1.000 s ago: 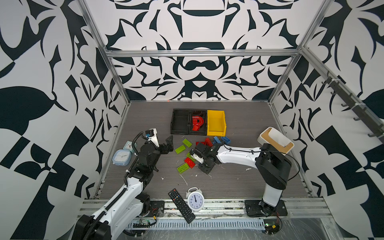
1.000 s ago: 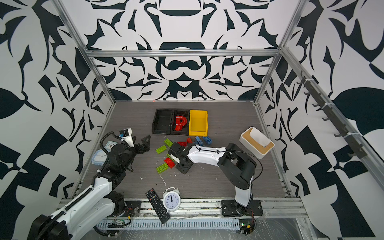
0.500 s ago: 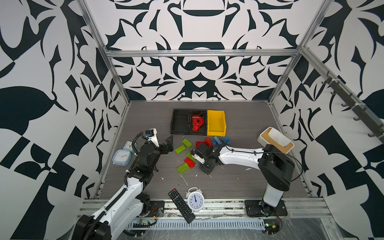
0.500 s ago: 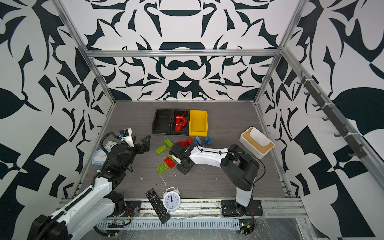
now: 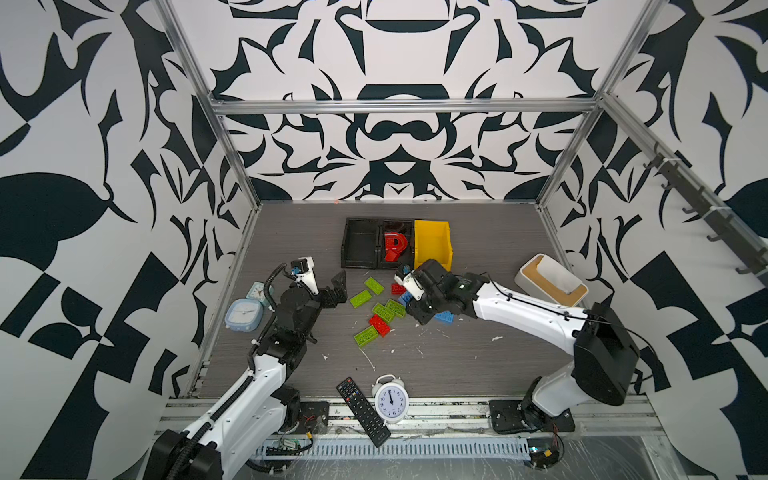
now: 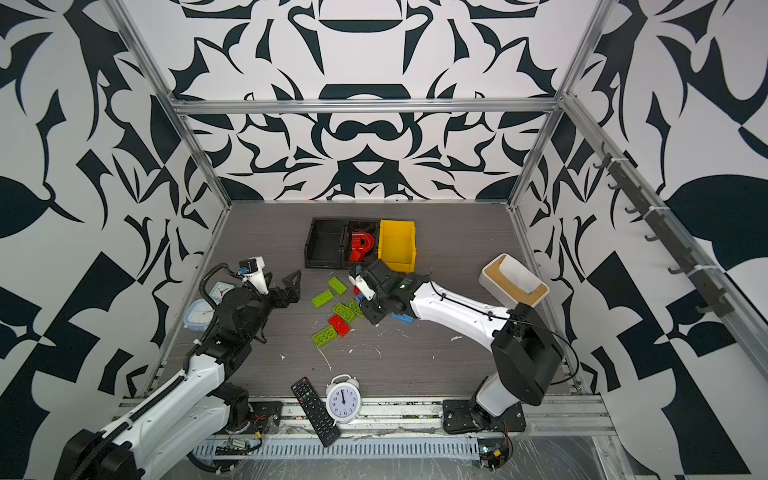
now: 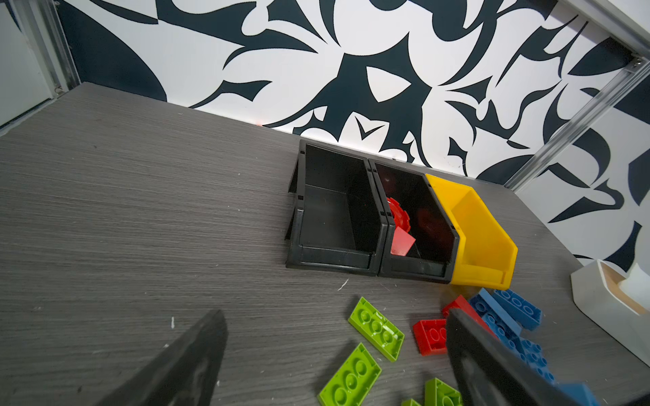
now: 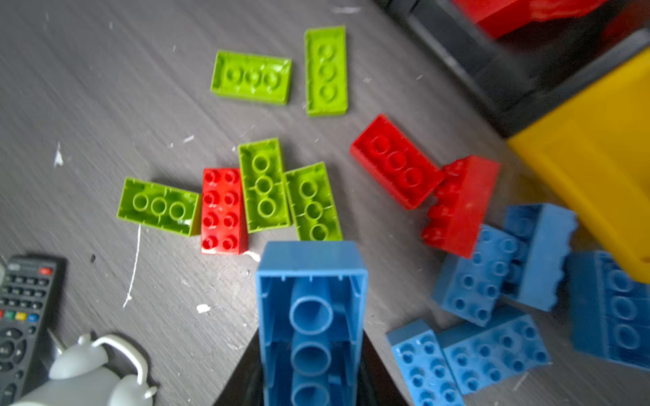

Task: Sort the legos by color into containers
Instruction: 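Lower the right gripper and grasp the blue 2x4 brick, then carry the blue brick over the yellow bin and release it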

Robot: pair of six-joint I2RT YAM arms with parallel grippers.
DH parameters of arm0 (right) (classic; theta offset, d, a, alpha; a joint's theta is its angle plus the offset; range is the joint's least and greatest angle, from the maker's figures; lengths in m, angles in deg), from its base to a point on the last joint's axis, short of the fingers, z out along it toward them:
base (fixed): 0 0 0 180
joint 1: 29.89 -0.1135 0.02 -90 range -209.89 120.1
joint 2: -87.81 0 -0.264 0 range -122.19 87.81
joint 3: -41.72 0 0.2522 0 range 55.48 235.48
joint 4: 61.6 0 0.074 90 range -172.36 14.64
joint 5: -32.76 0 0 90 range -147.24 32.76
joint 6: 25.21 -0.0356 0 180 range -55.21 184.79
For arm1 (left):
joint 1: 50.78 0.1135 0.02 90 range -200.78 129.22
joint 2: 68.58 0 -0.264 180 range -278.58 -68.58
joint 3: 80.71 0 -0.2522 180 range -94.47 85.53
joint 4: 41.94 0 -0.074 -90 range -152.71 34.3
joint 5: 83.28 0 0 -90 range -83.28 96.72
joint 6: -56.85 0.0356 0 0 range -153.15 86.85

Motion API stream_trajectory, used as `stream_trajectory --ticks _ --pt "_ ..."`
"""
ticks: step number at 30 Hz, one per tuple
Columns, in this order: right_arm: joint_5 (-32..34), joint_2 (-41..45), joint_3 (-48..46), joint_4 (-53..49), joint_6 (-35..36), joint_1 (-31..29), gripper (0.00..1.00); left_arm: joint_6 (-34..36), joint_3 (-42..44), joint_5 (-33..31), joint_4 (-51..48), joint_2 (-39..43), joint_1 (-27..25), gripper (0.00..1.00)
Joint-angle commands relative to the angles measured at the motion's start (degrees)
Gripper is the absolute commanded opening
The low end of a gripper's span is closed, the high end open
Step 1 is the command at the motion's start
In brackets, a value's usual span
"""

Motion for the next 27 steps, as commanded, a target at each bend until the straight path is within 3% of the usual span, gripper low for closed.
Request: stream_trajectory --ticks 1,12,27 --pt "-0.5 2.3 1.4 4.6 -2.6 3.8 0.19 -0.5 -0.4 0.6 0.5 -0.2 0.2 1.0" --pt "-0.5 -0.6 3.1 14.0 -6.1 17.4 0.19 -0.6 -0.5 0.8 0.8 -1.2 0.3 1.0" --pt "-4.3 -12.4 11.6 16.5 -6.4 21.3 0.19 -0.6 -0.5 1.0 0.6 -0.8 0.2 1.0"
